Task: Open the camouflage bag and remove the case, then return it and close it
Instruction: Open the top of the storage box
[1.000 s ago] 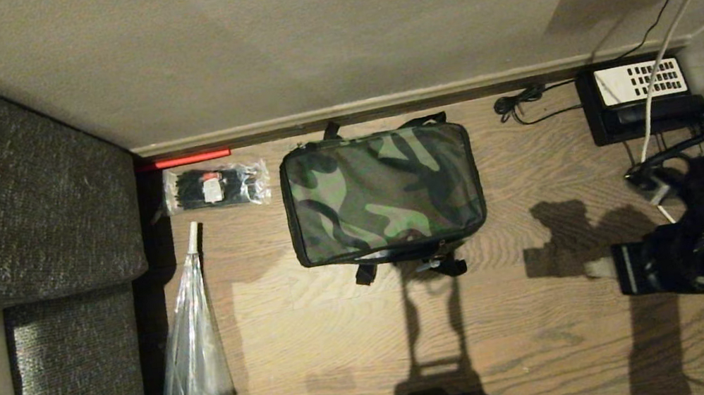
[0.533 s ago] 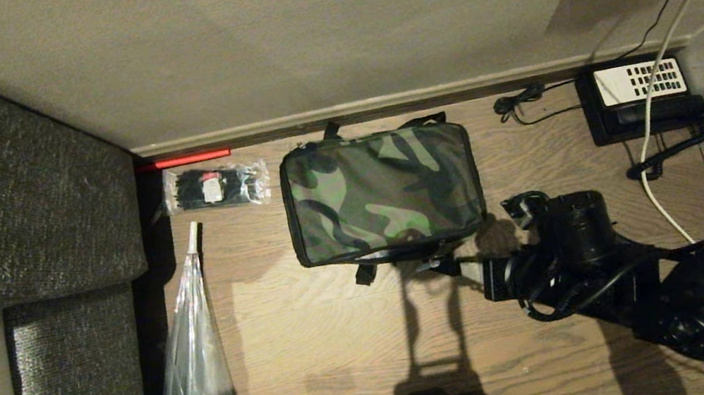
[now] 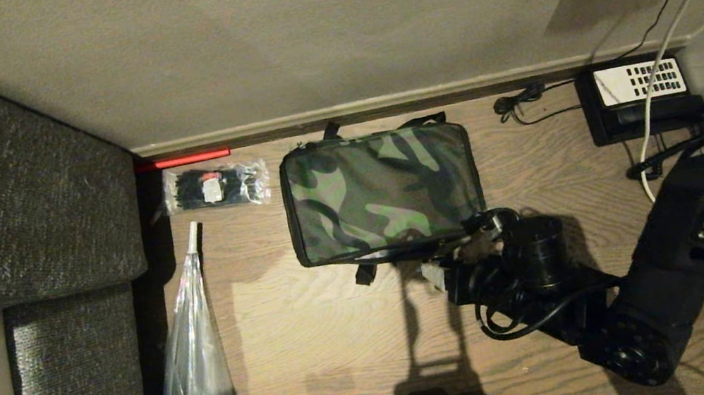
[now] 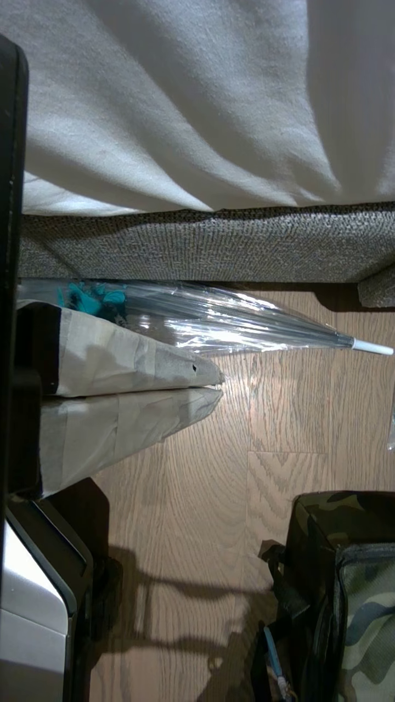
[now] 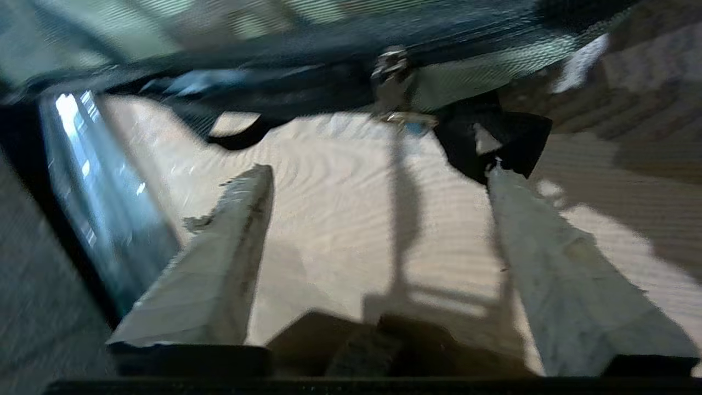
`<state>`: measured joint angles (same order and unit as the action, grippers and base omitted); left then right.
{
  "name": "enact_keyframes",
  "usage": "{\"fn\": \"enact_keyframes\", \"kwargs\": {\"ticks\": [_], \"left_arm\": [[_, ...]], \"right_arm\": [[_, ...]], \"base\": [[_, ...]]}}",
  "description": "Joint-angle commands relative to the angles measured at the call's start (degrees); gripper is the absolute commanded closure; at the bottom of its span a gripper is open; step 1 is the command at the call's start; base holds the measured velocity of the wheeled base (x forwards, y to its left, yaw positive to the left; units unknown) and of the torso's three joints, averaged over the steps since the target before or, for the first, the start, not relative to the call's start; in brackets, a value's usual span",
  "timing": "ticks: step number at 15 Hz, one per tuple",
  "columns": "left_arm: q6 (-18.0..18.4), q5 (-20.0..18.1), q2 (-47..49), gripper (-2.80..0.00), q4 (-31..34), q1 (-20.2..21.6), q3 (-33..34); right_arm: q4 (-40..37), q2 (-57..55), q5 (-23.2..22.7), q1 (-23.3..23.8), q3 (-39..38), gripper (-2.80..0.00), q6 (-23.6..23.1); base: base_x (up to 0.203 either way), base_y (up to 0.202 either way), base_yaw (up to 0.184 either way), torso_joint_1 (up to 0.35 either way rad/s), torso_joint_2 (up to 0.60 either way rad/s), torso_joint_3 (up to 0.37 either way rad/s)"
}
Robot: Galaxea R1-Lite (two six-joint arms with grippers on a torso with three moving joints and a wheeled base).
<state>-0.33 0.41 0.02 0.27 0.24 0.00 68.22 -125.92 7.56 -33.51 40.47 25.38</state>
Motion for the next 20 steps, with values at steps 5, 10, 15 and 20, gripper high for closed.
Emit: {"fn": "enact_keyframes", "kwargs": {"ticks": [5,10,15,20], "left_arm": [[0.0,0.0,0.0,0.00,0.0,0.0,0.2],[0.0,0.0,-0.1,0.00,0.0,0.0,0.2],[0.0,0.0,0.0,0.00,0.0,0.0,0.2],[0.0,0.0,-0.1,0.00,0.0,0.0,0.2]], "right_arm": [[7.2,-7.2,1.9,-0.1,5.0,-2.80,0.1],[9.3,-9.1,1.9,-0.1,5.9,-2.80,-0.1],[9.6,-9.6,2.9,-0.1,6.3,0.00,-1.2],[9.9,-9.4,2.9,0.0,6.0,0.00,-2.8]], "base": [[0.000,0.000,0.000,0.000,0.00,0.000],[0.000,0.000,0.000,0.000,0.00,0.000],[0.000,0.000,0.000,0.000,0.00,0.000],[0.000,0.000,0.000,0.000,0.00,0.000]]}}
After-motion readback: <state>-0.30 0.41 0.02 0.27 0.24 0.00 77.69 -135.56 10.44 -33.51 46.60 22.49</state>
